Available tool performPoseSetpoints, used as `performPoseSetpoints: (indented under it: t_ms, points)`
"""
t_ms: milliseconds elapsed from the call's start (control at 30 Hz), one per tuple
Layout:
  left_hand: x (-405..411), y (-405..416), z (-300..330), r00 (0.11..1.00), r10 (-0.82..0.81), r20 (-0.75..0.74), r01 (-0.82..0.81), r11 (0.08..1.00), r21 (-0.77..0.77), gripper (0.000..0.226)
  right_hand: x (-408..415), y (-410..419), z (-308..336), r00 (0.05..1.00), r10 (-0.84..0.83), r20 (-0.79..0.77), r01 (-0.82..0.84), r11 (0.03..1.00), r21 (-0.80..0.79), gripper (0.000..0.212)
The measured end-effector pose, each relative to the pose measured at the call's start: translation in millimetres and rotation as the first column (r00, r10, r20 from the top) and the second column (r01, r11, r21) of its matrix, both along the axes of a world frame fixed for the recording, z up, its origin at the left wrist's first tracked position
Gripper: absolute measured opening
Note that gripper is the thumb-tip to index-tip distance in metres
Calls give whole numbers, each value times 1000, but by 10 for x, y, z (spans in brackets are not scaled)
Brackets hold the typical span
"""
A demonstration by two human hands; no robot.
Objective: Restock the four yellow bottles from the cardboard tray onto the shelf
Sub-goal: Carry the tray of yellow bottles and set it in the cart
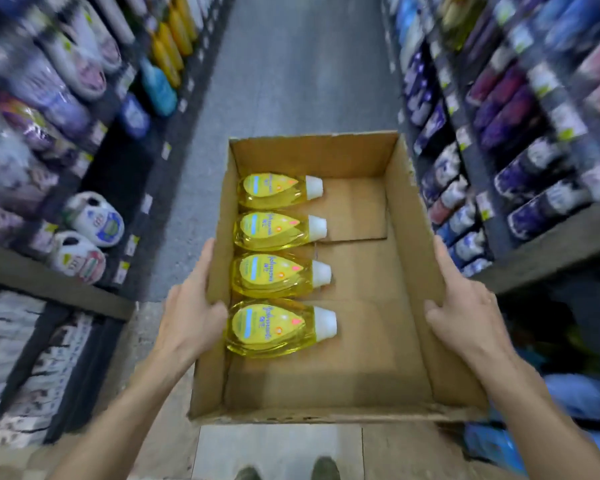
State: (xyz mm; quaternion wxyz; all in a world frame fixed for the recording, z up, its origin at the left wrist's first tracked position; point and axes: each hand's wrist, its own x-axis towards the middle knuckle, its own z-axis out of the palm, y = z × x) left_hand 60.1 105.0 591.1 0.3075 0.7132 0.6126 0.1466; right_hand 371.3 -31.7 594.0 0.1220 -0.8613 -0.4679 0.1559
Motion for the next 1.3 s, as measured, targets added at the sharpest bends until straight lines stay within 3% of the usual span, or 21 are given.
performPoseSetpoints:
  t_ms: [200,400,700,1000,1300]
  points:
    - [378,245,1513,999,-26,48,21,995,99,98,312,149,1517,1000,-15,7,14,997,73,105]
    - [701,574,2285,995,-61,80,51,991,121,97,593,389,2352,993,-12,121,-7,988,157,106]
    - [1301,1961,2475,989,-138,58,127,979,161,97,1155,1593,2411,986,-81,144,51,979,200,99]
    - [2085,3972,2811,991,-130,45,117,970,212,94,1960,3653,2708,994,-69,80,49,973,224,105]
    - [3279,5974,2762,989,-144,20,137,972,191,91,3129,5630,2673,990,-85,110,57,969,239,98]
